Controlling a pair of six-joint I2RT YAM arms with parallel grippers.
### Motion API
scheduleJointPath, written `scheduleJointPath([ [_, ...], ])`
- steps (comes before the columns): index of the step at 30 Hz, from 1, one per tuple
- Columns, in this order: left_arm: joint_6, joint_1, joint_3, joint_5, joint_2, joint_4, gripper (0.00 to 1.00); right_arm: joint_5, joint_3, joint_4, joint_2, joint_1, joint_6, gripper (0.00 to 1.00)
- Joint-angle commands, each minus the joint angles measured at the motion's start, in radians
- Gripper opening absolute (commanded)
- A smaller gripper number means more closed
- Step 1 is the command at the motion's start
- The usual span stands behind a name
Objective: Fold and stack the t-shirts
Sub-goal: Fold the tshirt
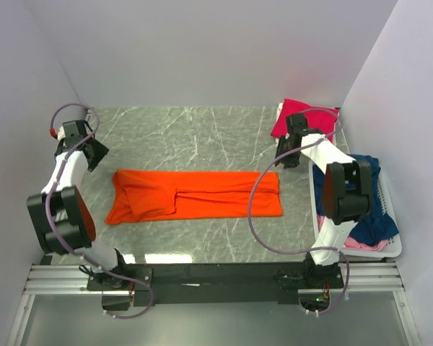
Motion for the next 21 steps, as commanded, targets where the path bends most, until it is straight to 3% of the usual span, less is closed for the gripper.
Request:
scheduleJointPath([
  [1,-0.024,-0.053,-0.001,-0.022,-0.133,-0.065,0.56,0.020,0.077,-0.023,-0.108,0.015,-0.033,0.45],
  [10,-0.252,-0.355,-0.232,0.085,-0.262,-0.041,0.56,-0.189,0.068,-0.017,-0.092,0.136,-0.057,0.44],
  [21,-0.349,-0.406,-0.375,0.134,-0.244,-0.013,0.56,-0.338,-0.013,0.028,0.022,0.205,-0.007,0.42],
])
